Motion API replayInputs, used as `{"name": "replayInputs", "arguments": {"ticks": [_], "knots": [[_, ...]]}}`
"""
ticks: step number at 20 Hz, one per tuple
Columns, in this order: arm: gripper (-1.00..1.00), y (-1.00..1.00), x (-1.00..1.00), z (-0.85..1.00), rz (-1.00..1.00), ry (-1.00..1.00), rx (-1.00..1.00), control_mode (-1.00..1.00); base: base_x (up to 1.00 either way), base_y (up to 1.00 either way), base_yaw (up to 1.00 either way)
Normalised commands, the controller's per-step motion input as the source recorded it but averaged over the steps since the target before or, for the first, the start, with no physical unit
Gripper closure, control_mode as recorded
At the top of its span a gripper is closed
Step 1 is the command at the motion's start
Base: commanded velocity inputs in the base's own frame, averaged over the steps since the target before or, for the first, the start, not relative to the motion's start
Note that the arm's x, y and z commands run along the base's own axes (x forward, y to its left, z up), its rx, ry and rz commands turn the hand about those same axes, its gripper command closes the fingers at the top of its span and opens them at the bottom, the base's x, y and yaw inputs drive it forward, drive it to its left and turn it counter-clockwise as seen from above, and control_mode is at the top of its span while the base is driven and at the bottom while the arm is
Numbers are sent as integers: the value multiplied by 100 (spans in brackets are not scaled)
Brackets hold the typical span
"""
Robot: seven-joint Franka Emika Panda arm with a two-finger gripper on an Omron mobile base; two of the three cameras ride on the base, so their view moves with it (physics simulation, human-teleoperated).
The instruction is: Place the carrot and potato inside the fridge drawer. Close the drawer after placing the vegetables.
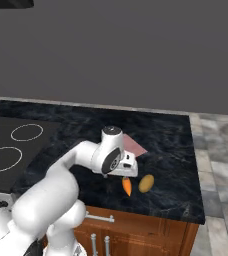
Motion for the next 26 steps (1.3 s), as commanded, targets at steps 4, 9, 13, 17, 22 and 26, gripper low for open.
{"name": "replayInputs", "arguments": {"ticks": [4,9,13,17,22,26], "knots": [[-100,-7,33,-35,0,4,0,-100,0,0,0],[-100,-6,28,-30,0,3,0,-100,0,0,0],[-100,-2,10,-32,0,3,0,-100,0,0,0],[-100,-12,0,-21,0,0,0,-100,0,0,0],[-100,-15,0,-4,0,0,0,-100,0,0,0],[-100,-3,0,-13,0,0,0,-100,0,0,0]]}}
